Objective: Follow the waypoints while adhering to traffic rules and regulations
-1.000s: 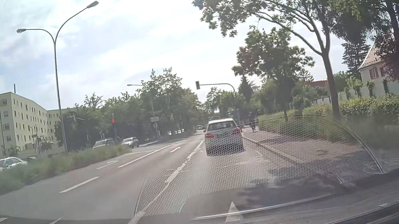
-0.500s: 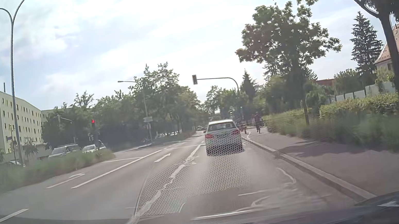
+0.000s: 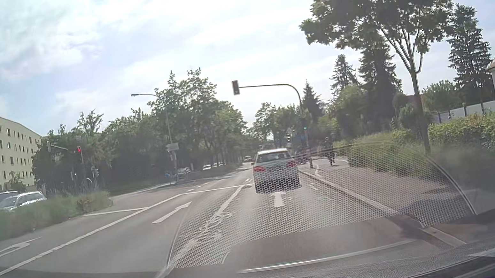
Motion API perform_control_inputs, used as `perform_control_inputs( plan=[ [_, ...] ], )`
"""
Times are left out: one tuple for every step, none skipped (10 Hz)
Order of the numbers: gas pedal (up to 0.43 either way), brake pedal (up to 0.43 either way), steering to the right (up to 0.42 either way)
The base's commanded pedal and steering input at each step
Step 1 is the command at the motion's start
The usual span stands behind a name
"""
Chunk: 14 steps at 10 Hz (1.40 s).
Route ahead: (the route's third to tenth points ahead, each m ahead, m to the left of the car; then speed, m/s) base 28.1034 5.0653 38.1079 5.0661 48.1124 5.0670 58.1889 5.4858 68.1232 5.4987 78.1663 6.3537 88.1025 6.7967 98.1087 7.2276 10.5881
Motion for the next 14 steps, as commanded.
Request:
perform_control_inputs(
  plan=[
    [0.098,0.000,-0.004],
    [0.098,0.000,-0.005],
    [0.098,0.000,-0.005],
    [0.098,0.000,-0.005],
    [0.098,0.000,-0.005],
    [0.098,0.000,-0.005],
    [0.098,0.000,-0.005],
    [0.098,0.000,-0.005],
    [0.098,0.000,-0.005],
    [0.098,0.000,-0.008],
    [0.098,0.000,-0.012],
    [0.098,0.000,-0.014],
    [0.098,0.000,-0.014],
    [0.098,0.000,-0.014]
  ],
)
